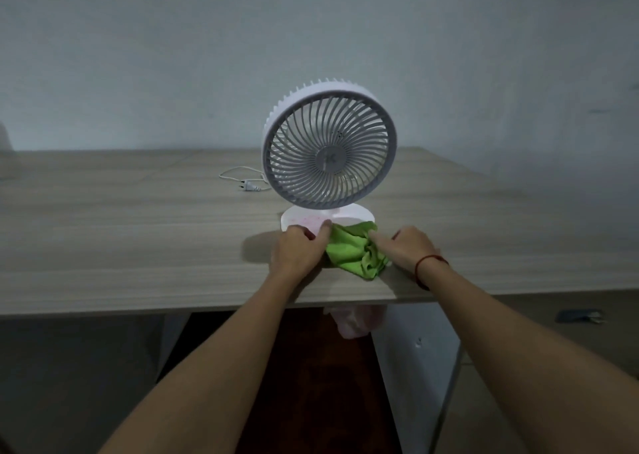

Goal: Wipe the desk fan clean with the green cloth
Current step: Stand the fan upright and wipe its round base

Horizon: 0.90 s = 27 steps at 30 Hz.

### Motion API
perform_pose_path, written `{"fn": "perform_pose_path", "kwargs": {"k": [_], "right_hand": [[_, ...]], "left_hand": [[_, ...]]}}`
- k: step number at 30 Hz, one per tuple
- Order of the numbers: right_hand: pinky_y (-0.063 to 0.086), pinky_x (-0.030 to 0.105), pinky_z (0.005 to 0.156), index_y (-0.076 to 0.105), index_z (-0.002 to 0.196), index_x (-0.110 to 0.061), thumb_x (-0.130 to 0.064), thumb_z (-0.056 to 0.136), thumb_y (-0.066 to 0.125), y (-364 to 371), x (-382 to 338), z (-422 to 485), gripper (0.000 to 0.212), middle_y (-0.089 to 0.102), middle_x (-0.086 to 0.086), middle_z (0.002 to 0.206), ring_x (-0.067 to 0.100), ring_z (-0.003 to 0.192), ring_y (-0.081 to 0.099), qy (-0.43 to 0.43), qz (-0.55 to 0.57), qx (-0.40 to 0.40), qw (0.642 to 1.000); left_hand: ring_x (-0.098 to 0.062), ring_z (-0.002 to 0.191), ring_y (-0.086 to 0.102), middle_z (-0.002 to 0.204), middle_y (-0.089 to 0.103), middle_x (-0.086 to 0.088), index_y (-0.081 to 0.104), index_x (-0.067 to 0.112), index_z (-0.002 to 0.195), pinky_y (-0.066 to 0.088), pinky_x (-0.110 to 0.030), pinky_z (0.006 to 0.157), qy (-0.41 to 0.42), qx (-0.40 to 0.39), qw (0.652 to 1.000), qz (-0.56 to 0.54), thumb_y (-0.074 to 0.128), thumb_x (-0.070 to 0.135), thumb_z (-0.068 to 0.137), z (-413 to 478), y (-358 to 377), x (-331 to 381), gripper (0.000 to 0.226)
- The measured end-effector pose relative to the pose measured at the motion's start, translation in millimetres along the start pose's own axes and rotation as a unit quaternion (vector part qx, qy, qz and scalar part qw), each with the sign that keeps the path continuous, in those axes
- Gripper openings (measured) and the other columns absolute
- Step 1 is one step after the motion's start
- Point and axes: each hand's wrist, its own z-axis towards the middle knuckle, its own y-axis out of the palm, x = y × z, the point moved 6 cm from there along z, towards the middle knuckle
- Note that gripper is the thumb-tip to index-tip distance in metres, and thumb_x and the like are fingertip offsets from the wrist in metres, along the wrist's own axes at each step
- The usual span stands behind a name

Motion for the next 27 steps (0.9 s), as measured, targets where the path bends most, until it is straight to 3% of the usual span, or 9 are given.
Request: {"fn": "perform_pose_path", "kwargs": {"k": [4,6,8,9,13,16,21,23,27], "right_hand": [[0.050,0.038,0.093,0.064,0.111,-0.005,-0.070,0.068,0.061,10.0,-9.9,-3.4,0.078,0.066,0.014,0.120,0.033,0.111,0.061,0.011,0.012,-0.069,0.997],[0.050,0.034,0.091,0.068,0.106,-0.007,-0.051,0.076,0.068,13.1,-16.4,-1.5,0.053,0.068,0.012,0.110,0.030,0.107,0.063,-0.009,0.076,-0.071,0.995],[0.050,0.033,0.086,0.063,0.073,-0.015,-0.030,0.081,0.070,12.6,-21.5,-1.6,0.019,0.066,0.006,0.083,0.024,0.092,0.063,-0.025,0.197,-0.058,0.978],[0.051,0.033,0.083,0.055,0.065,-0.018,-0.024,0.083,0.069,12.8,-22.4,-1.2,0.024,0.062,0.004,0.077,0.022,0.084,0.061,-0.024,0.252,-0.059,0.966],[0.053,0.031,0.073,0.062,0.079,-0.008,-0.009,0.090,0.060,25.7,-24.4,-3.4,0.011,0.066,0.009,0.088,0.020,0.075,0.063,0.027,0.410,-0.106,0.906],[0.054,0.032,0.069,0.061,0.117,0.004,-0.011,0.089,0.062,30.8,-17.0,-5.7,0.032,0.066,0.017,0.116,0.026,0.090,0.064,0.090,0.399,-0.117,0.905],[0.056,0.039,0.090,0.060,0.121,-0.005,-0.040,0.064,0.085,21.6,-13.9,-7.9,0.071,0.065,0.010,0.117,0.027,0.109,0.064,0.060,0.235,-0.178,0.954],[0.056,0.036,0.085,0.064,0.114,-0.001,-0.031,0.068,0.084,17.3,-15.6,-5.0,0.058,0.067,0.011,0.111,0.028,0.105,0.066,0.026,0.157,-0.173,0.972],[0.051,0.018,0.052,0.068,0.081,-0.004,-0.013,0.085,0.062,10.9,-12.8,3.9,0.011,0.066,0.012,0.093,0.017,0.067,0.063,0.011,0.206,-0.114,0.972]], "left_hand": [[-0.029,0.092,0.066,0.094,0.072,-0.012,0.066,0.006,0.093,0.054,-0.040,0.085,-0.004,-0.115,0.992,0.054,0.055,0.076,0.070,-1.2,19.9,7.4,0.075],[-0.025,0.082,0.063,0.082,0.066,-0.009,0.062,0.008,0.082,0.053,-0.035,0.077,0.003,-0.142,0.990,-0.003,0.067,0.054,0.077,-0.8,22.7,10.5,0.047],[-0.016,0.061,0.053,0.063,0.053,-0.001,0.051,0.016,0.064,0.046,-0.023,0.054,-0.009,-0.137,0.988,-0.073,0.071,0.040,0.081,-2.5,16.2,11.5,0.036],[-0.012,0.055,0.049,0.059,0.049,0.001,0.047,0.017,0.061,0.042,-0.018,0.044,-0.015,-0.132,0.986,-0.097,0.071,0.037,0.082,-3.6,11.7,10.7,0.037],[-0.014,0.066,0.056,0.078,0.056,-0.005,0.053,0.014,0.071,0.044,-0.014,0.034,-0.100,-0.150,0.961,-0.208,0.071,0.021,0.082,-7.3,2.1,-0.2,0.023],[-0.016,0.078,0.055,0.102,0.053,-0.007,0.056,0.010,0.092,0.049,-0.018,0.036,-0.176,-0.189,0.943,-0.209,0.065,0.011,0.082,-13.6,2.0,-6.0,0.014],[-0.012,0.075,0.059,0.109,0.061,-0.006,0.055,0.013,0.113,0.049,-0.018,0.035,-0.225,-0.203,0.930,-0.208,0.067,0.018,0.083,-15.0,1.1,-6.4,0.032],[-0.010,0.074,0.060,0.095,0.063,-0.001,0.056,0.017,0.109,0.049,-0.018,0.034,-0.243,-0.219,0.924,-0.198,0.070,0.030,0.084,-19.3,1.8,-3.0,0.032],[-0.019,0.091,0.059,0.113,0.058,-0.005,0.052,0.013,0.115,0.049,-0.020,0.033,-0.219,-0.205,0.945,-0.129,0.072,0.038,0.081,-15.2,6.6,3.7,0.048]]}}
